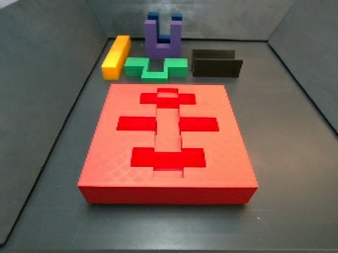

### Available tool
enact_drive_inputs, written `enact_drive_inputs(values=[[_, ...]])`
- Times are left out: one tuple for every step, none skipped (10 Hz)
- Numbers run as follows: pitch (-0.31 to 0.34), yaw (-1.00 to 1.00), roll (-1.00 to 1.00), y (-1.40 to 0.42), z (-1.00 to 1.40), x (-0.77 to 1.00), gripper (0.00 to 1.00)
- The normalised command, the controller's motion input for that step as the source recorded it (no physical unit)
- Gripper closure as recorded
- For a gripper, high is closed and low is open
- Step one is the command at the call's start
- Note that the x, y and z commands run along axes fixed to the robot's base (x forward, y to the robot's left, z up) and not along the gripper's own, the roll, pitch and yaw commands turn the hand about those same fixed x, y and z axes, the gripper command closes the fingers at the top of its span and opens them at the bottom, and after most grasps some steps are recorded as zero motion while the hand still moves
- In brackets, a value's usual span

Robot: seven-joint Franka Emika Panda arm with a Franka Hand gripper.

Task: Pick up the purple object. Move up. Move to above the board. Insert the purple object.
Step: Pick up the purple object.

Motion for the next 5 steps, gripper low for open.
enact_drive_inputs(values=[[0.0, -0.21, -0.04, 0.36, -0.26, 1.0, 0.0], [-0.006, -0.22, -0.03, 0.25, -0.37, 1.0, 0.0], [-0.087, -0.08, -0.04, 0.14, -0.49, 0.65, 0.0], [-0.143, 0.0, -0.06, 0.12, -0.51, 0.48, 0.0], [-0.167, 0.0, -0.1, 0.13, -0.49, 0.37, 0.0]])
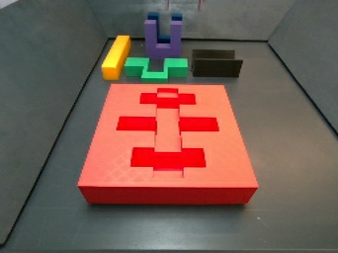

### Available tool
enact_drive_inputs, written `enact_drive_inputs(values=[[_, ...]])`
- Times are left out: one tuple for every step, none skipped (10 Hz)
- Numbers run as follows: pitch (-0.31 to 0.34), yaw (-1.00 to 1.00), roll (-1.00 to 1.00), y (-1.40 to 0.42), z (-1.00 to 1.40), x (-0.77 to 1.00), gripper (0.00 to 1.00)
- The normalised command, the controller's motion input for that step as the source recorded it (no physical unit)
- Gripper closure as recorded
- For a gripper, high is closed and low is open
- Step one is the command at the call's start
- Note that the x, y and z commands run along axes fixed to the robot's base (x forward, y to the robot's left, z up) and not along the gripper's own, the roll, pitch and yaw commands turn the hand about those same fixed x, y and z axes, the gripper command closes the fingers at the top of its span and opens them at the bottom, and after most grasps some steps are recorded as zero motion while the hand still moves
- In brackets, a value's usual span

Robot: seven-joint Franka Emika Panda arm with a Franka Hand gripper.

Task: Pick up the purple object. Move up. Move to above the board. Insert the purple object.
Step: Pick up the purple object.

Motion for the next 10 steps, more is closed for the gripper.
enact_drive_inputs(values=[[-0.146, 0.0, -0.08, 0.08, -0.39, 0.21, 0.0], [-0.129, -0.01, -0.13, 0.01, -0.19, 0.0, 0.0], [-0.11, -0.06, -0.1, 0.0, 0.07, -0.22, 0.0], [-0.046, -0.07, -0.03, 0.0, 0.35, -0.2, 0.0], [-0.017, -0.06, 0.0, 0.0, 0.3, -0.14, 0.0], [-0.09, -0.01, 0.0, -0.06, -0.04, -0.01, 0.0], [-0.15, 0.0, -0.04, 0.0, -0.28, 0.09, 0.0], [-0.156, 0.0, -0.07, 0.0, -0.32, 0.13, 0.0], [-0.15, 0.0, -0.1, 0.0, -0.35, 0.09, 0.0], [-0.127, 0.0, -0.12, 0.0, -0.27, -0.14, 0.0]])
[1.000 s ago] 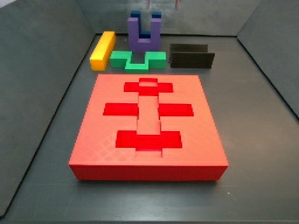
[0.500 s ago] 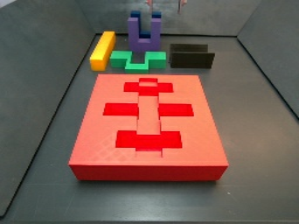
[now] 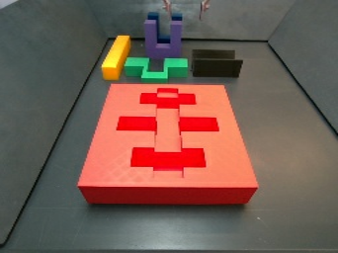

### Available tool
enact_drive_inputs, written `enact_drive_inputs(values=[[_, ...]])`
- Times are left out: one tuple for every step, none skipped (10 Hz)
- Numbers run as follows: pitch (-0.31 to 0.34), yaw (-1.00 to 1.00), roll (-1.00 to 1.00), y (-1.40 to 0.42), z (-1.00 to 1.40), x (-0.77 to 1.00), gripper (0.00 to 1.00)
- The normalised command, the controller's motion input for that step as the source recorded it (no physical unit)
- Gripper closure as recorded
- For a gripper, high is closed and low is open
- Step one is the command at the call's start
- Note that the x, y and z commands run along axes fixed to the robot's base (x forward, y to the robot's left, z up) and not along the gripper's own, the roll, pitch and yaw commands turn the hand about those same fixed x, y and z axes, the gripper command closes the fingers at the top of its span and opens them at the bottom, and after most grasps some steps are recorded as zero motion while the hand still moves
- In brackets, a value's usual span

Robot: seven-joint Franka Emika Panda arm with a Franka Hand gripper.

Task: Pick up the purple object. Move up. Move to above the board. Insert the purple object.
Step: Pick up the purple object.

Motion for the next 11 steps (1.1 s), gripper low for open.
enact_drive_inputs(values=[[-0.073, -0.03, -0.06, 0.0, 0.0, -0.34, 0.0], [-0.083, -0.04, -0.02, 0.0, 0.0, -0.36, 0.0], [-0.173, 0.0, -0.06, -0.1, -0.16, -0.17, 0.0], [-0.204, 0.0, -0.06, -0.09, -0.3, -0.02, 0.0], [-0.21, 0.0, -0.1, -0.03, -0.3, 0.0, 0.0], [-0.221, 0.0, -0.13, 0.0, -0.29, 0.0, 0.0], [-0.231, 0.0, -0.15, 0.0, -0.27, 0.0, 0.0], [-0.23, 0.0, -0.16, -0.04, -0.23, 0.0, 0.0], [-0.22, 0.0, -0.14, -0.11, -0.2, -0.06, 0.0], [-0.2, 0.0, -0.12, -0.08, -0.15, -0.09, 0.0], [-0.03, 0.0, -0.01, 0.0, 0.0, -0.04, 0.0]])
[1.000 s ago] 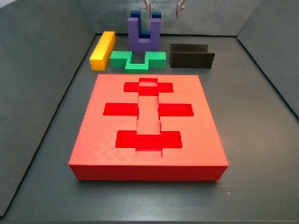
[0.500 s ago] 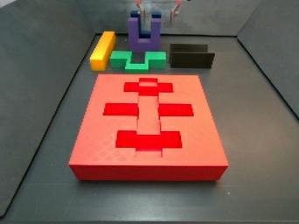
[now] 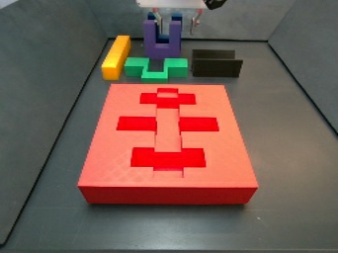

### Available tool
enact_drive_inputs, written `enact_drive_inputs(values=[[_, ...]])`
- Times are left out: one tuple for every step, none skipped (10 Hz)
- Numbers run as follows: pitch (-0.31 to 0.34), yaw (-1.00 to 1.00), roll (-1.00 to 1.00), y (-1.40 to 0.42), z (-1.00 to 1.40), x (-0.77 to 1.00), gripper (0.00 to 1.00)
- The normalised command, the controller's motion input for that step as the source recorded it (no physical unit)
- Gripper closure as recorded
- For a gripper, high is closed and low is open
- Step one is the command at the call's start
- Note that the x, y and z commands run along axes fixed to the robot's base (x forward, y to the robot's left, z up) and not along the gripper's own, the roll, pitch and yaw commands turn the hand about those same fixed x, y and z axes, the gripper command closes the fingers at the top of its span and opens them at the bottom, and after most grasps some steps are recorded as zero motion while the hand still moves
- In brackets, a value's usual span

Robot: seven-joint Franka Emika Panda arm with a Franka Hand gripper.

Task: Pick up the purple object. Move up. Move to above the board. Insert the purple object.
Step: Pick up the purple object.

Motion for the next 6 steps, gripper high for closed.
enact_drive_inputs(values=[[0.0, 0.0, 0.0, 0.02, 0.0, 0.0, 0.0], [0.0, 0.0, -0.04, 0.24, -0.03, 0.0, 0.0], [0.0, -0.02, -0.05, 0.27, 0.0, 0.03, 0.0], [0.0, 0.0, 0.0, 0.0, -0.09, 0.0, 0.0], [0.0, -0.03, 0.0, -0.06, -0.13, 0.0, 0.0], [-0.053, 0.0, 0.0, -0.16, -0.1, -0.09, 0.0]])
